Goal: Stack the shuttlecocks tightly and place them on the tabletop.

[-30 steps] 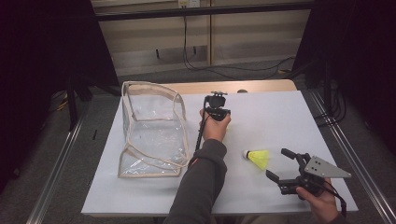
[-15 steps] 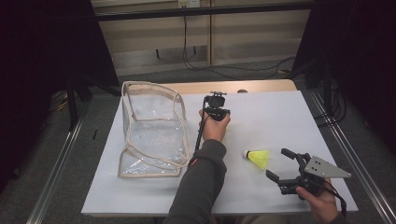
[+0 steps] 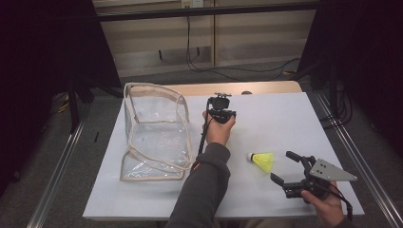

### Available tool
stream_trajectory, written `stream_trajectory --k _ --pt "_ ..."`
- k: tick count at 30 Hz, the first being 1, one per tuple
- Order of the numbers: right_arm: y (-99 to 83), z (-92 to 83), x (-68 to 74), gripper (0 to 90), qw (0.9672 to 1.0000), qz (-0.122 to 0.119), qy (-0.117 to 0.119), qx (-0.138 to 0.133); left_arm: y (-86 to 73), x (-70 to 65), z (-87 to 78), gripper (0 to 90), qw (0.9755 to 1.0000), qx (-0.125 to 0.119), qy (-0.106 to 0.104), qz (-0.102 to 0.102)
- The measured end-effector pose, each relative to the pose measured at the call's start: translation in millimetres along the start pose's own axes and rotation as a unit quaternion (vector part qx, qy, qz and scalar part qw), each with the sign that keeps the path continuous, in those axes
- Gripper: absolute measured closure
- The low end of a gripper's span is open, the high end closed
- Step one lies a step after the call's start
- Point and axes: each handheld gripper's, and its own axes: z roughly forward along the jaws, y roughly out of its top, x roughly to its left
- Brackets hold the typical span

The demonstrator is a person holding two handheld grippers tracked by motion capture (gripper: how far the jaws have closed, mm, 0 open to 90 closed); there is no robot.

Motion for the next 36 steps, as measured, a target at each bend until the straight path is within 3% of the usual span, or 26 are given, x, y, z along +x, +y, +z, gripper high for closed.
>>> stream_trajectory --k 7,10,13,17,28,36 --pt "0.1 -0.5 0.5 5.2 1.0000 0.001 -0.002 0.002 -3.3 -4.7 -12.4 58.4 0.9997 -0.007 -0.018 -0.011" --pt "0.4 -0.6 1.3 5.2 1.0000 0.002 -0.002 0.004 -5.1 -8.4 -16.9 53.8 0.9995 -0.006 -0.030 -0.007" --pt "0.2 -0.4 1.3 5.2 1.0000 0.002 -0.002 0.004 -7.3 -11.6 -21.0 42.3 0.9991 -0.008 -0.040 -0.003" --pt "0.1 -0.5 0.7 5.2 1.0000 0.000 -0.003 0.005 -10.7 -17.0 -26.0 38.2 0.9987 -0.009 -0.049 0.012" --pt "-0.4 -1.0 1.1 5.1 1.0000 0.003 -0.003 0.006 -21.2 -26.7 -35.1 17.8 0.9963 -0.006 -0.084 0.017" --pt "-0.6 -1.9 1.1 5.1 1.0000 0.001 -0.004 0.006 -29.3 -37.5 -44.8 12.3 0.9941 -0.009 -0.103 0.035"
